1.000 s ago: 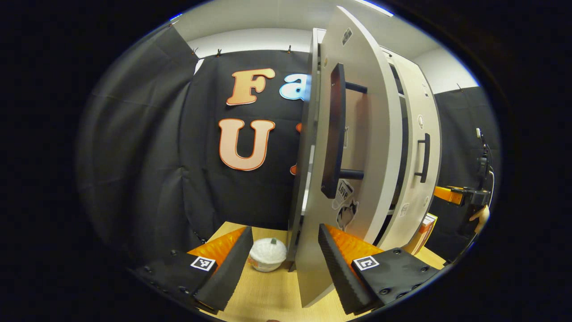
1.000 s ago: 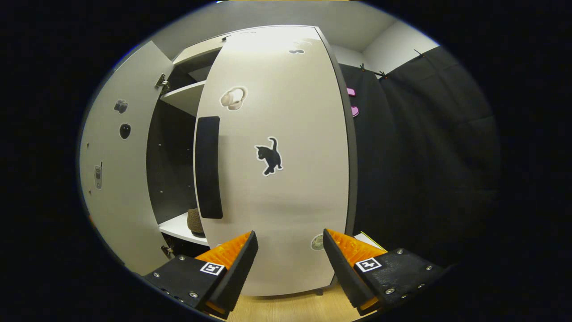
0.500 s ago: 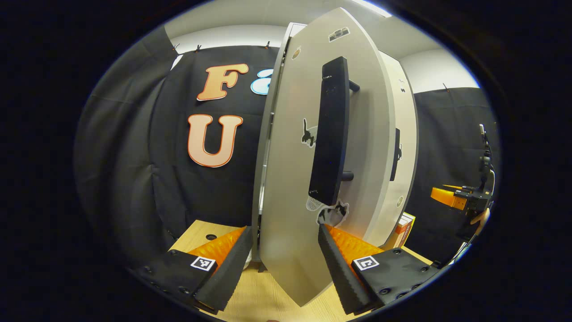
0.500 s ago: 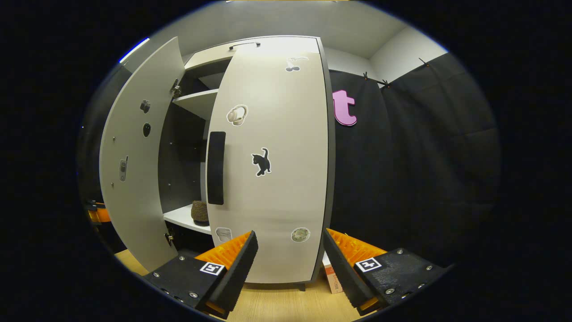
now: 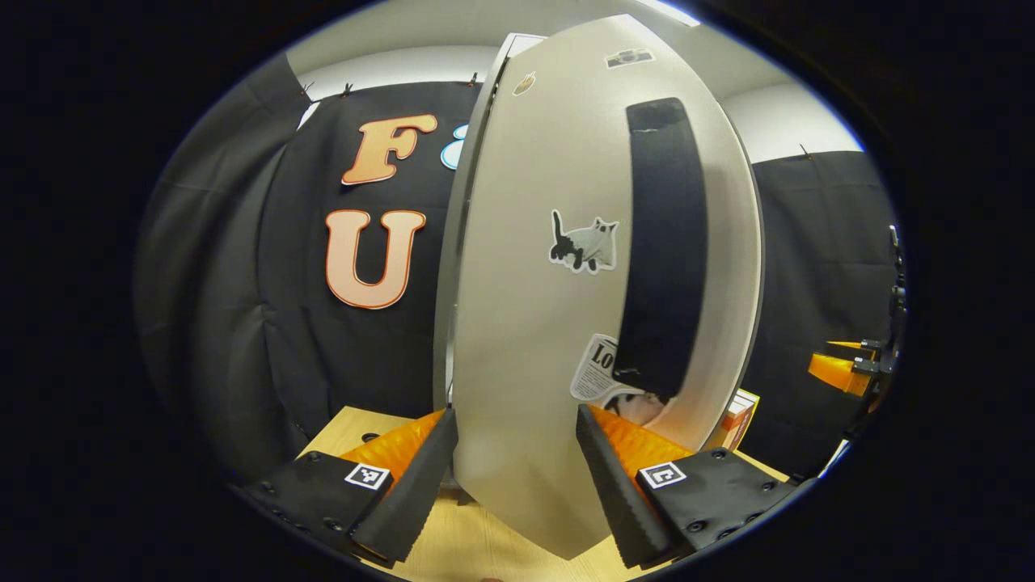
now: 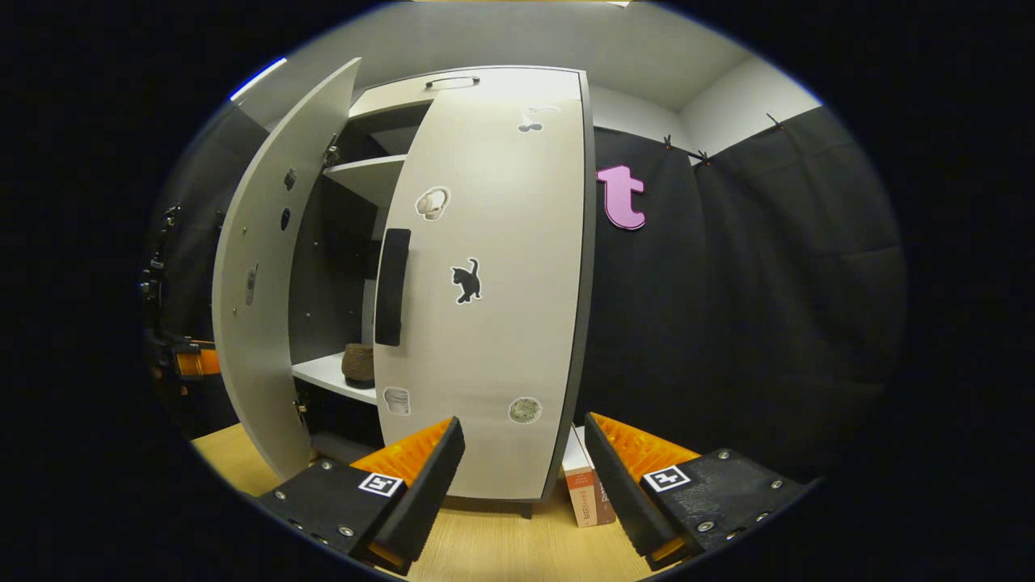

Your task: Grab one shoe with the right hand and put it into the shoe cabinet, grab the other shoe with the left hand and put it into the shoe cabinet; then close the right door with the right hand and the left door with the left hand.

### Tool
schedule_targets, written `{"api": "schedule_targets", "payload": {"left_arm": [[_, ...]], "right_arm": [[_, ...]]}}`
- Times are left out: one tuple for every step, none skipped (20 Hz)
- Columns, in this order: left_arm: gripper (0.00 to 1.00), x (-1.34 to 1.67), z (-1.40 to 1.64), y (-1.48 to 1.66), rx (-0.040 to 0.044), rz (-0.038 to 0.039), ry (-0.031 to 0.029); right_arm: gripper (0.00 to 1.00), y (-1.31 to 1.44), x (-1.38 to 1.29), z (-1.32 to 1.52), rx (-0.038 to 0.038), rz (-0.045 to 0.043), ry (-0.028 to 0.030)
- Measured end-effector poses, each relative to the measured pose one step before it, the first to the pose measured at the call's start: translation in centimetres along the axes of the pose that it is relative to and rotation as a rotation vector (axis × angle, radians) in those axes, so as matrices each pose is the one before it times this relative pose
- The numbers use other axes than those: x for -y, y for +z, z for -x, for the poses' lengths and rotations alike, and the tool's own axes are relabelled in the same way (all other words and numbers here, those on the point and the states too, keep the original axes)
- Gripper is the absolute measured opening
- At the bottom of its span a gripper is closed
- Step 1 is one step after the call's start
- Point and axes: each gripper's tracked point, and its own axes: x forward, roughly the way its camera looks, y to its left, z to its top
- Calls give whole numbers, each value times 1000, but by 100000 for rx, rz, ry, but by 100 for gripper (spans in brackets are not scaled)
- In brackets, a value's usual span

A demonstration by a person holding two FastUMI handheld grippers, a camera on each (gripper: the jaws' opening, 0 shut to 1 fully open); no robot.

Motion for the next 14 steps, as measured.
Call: {"api": "schedule_targets", "payload": {"left_arm": [[96,265,-734,51,149,494,-343],[96,287,-982,-23,98,848,1],[94,-13,-729,-20,330,867,-182],[97,317,-1062,-118,604,488,-438],[96,260,-1246,152,710,-758,-37],[96,251,-1167,272,757,-672,1627],[96,230,-915,118,-361,-385,560],[96,175,-704,-171,-329,112,177],[96,182,-373,-52,-307,-260,156],[96,63,-550,203,314,-583,212],[94,-31,-302,116,182,-558,432],[94,79,263,-83,401,-517,500],[94,17,-57,131,58,-516,549],[94,30,-92,1,-251,-488,585]], "right_arm": [[92,-142,448,-160,-197,303,-963],[93,-162,567,-118,-577,472,-1053],[93,-211,520,-74,-709,155,-954],[93,-136,396,-87,-256,-178,-642],[93,-125,391,-119,-109,-126,-540],[93,-187,346,-155,-123,151,-850],[93,-232,408,-21,-712,14,-890],[93,-192,135,-102,-315,-457,-526],[93,-174,134,56,-305,-704,-30],[93,-225,-4,-128,-504,-613,332],[97,-225,-84,-102,-616,-383,410],[97,-182,-134,-177,-777,-239,223],[97,-31,-23,-67,-645,-271,284],[93,56,-130,-150,-318,-502,388]]}}
